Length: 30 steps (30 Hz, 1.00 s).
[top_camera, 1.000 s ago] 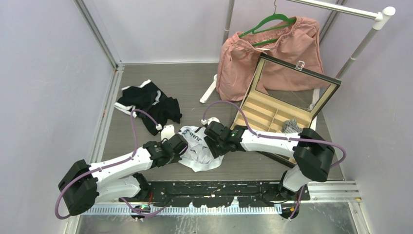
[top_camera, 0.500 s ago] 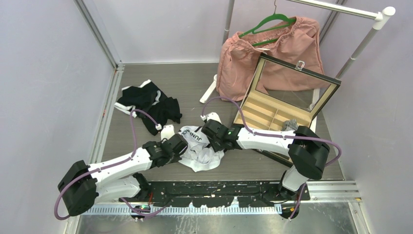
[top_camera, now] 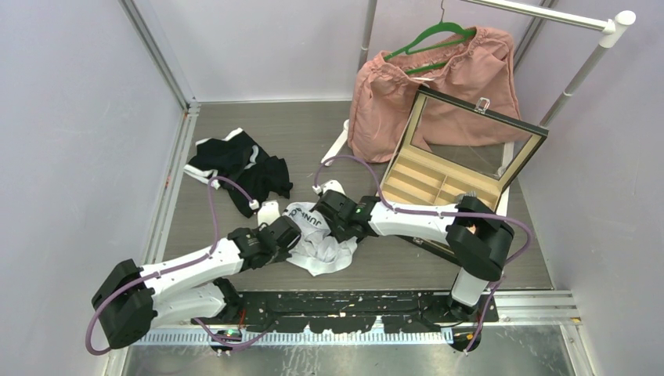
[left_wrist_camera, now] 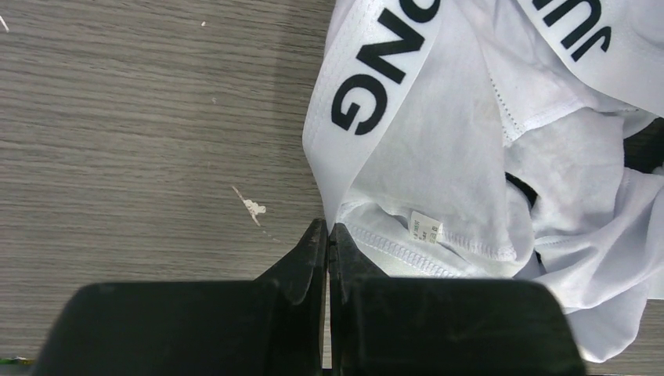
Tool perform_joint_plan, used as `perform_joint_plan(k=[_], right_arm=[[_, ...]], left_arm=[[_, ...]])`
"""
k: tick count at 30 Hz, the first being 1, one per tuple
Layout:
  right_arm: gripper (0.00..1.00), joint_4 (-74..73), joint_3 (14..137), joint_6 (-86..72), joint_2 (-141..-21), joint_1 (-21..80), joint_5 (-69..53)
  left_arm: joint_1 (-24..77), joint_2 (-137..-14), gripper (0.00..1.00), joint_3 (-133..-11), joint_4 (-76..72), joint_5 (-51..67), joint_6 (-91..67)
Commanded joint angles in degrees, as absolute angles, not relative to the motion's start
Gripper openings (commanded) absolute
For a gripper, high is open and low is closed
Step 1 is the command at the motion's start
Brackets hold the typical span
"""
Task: Roll the underwear
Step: Flatten out the underwear at the center of the board.
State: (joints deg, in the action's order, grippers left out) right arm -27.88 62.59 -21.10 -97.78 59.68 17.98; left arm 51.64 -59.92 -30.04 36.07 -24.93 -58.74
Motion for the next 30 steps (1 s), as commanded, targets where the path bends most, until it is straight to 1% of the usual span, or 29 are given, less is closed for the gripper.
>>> perform_joint_plan(k=[1, 3, 5, 7, 12, 20, 25, 30], right_arm=[[0.41, -26.04, 65.32, -20.2, -97.79, 60.07, 20.12], [0.36, -25.66, 64.82, -20.45, -97.22, 60.16, 21.37], [0.27, -24.98, 63.78, -20.86, -96.01, 60.16, 22.62], [0.19, -24.35, 62.98, -21.31, -94.56, 60.15, 24.07], [0.07, -23.83, 61.21, -23.36, -88.83, 60.17, 30.03], [0.01, -25.37, 59.72, -26.19, -79.5, 60.08, 40.17], [0.01, -27.41, 60.63, -27.28, -74.89, 59.94, 45.16], [0.01, -27.76, 60.82, -29.53, -68.77, 59.57, 49.38]], left_arm=[[51.33, -58.48, 0.01, -30.04, 36.77, -26.99, -59.88], [51.33, -58.16, 0.01, -30.26, 37.52, -27.42, -60.26], [51.33, -57.82, 0.01, -30.48, 38.51, -28.05, -60.69], [51.24, -57.39, 0.01, -31.09, 40.15, -28.82, -61.47], [51.03, -54.28, 0.01, -34.45, 49.06, -33.25, -64.67], [50.24, -47.5, 0.01, -41.7, 60.93, -40.97, -67.22], [49.49, -46.11, 0.01, -48.67, 69.31, -47.01, -67.69], [49.31, -47.26, 0.01, -58.03, 77.48, -53.77, -66.64]])
